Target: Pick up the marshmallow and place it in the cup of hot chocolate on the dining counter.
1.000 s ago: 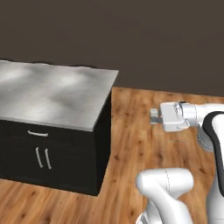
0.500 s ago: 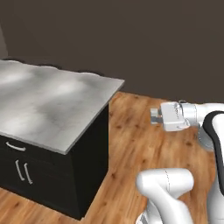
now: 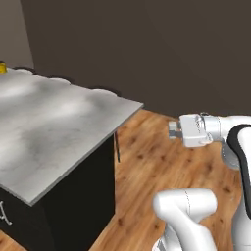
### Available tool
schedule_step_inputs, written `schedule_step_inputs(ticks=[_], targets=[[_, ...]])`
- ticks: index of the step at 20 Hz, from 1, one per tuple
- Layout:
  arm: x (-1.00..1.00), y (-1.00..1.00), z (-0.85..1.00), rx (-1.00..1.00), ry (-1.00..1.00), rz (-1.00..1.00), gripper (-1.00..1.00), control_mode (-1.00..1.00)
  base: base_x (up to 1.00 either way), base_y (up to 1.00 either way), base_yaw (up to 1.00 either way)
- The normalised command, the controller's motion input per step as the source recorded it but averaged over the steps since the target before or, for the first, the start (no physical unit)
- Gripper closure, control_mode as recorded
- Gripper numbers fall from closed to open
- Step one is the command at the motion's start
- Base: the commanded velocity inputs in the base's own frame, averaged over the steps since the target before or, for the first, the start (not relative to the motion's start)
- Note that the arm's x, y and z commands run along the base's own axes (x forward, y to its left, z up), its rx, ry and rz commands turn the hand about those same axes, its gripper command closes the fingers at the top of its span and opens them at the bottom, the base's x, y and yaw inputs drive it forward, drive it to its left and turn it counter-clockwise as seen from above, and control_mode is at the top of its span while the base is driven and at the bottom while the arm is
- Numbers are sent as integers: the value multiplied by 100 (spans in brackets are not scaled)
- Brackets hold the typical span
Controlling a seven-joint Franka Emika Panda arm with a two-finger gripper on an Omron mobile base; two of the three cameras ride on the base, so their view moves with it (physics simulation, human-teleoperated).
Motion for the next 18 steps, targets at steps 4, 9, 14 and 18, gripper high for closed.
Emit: schedule_step_inputs(ticks=[4,9,14,18], targets=[[0,0,0,0,0,0,100,100,74,-100,28],[0,0,0,0,0,0,100,100,73,-100,23],[0,0,0,0,0,0,100,100,66,-100,21],[0,0,0,0,0,0,100,100,63,-100,23]])
